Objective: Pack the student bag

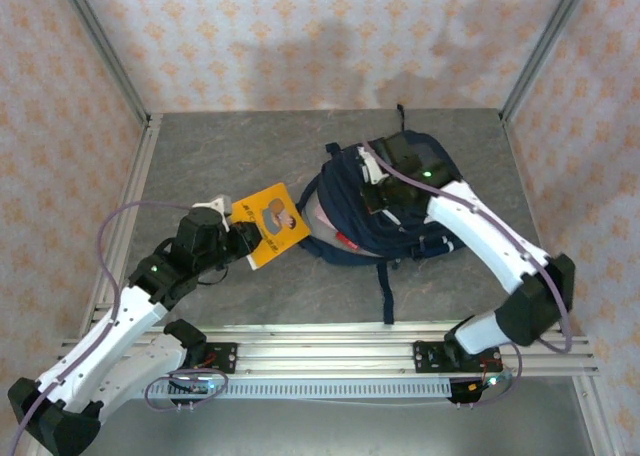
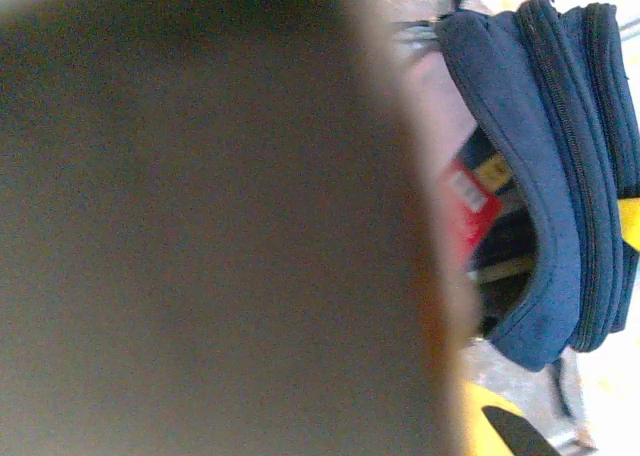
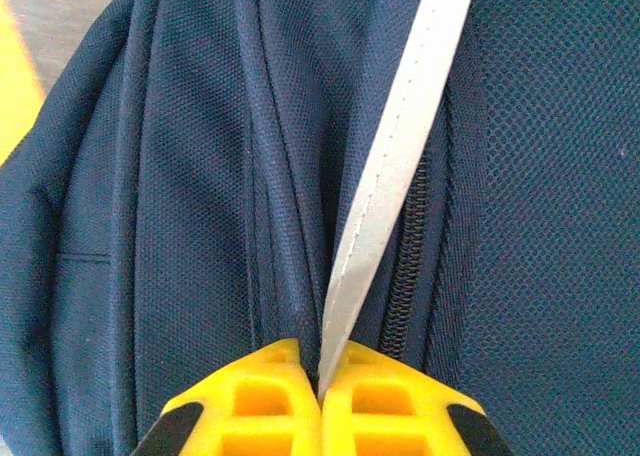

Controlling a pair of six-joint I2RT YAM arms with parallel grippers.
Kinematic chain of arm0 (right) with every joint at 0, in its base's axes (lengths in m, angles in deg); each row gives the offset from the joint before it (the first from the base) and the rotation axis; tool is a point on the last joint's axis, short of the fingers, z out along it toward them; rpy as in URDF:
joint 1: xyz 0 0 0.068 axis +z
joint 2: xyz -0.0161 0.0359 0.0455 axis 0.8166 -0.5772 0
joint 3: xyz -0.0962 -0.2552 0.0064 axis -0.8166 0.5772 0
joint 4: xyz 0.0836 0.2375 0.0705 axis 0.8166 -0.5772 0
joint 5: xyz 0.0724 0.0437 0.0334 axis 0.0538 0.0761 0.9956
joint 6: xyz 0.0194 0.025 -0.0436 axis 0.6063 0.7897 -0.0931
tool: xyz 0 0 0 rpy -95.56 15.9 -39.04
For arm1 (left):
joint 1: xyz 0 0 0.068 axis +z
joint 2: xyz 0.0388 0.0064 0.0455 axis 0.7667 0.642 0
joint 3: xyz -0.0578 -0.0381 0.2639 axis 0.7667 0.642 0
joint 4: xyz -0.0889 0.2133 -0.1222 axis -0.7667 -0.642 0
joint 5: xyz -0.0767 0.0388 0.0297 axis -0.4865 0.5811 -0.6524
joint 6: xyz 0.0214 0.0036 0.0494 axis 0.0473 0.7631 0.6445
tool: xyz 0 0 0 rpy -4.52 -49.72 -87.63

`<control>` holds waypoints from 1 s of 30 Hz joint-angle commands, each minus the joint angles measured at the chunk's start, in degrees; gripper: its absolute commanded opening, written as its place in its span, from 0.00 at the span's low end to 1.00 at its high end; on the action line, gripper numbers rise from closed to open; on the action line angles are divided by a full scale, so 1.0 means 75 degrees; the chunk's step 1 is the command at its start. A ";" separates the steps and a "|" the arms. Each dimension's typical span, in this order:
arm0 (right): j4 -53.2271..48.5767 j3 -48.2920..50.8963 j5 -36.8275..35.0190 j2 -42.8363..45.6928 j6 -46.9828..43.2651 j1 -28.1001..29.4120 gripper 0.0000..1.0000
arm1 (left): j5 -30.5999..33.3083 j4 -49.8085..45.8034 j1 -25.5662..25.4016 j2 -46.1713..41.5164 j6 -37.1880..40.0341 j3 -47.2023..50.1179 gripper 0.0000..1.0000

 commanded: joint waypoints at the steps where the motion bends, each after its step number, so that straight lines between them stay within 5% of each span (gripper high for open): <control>1: 0.1019 0.0422 0.2789 0.0914 0.0318 -0.0809 0.00 | -0.0915 0.1792 0.0059 0.0166 -0.0405 -0.0347 0.00; 4: 0.1992 0.1049 0.4989 0.1391 0.1276 -0.1919 0.00 | -0.1094 0.2287 0.0055 0.0448 -0.0557 -0.0358 0.00; 9: 0.3108 0.1547 0.6833 0.1463 0.2326 -0.2685 0.00 | -0.1518 0.3535 0.0056 0.1070 -0.1184 -0.0259 0.00; 25: 0.3021 0.1504 0.7055 0.1358 0.2168 -0.2713 0.00 | -0.2260 0.7647 -0.0544 0.4034 -0.3096 -0.0157 0.00; 30: 0.2981 0.1486 0.6952 0.1406 0.2129 -0.2710 0.00 | -0.2402 0.7845 -0.0955 0.5041 -0.3201 -0.0780 0.00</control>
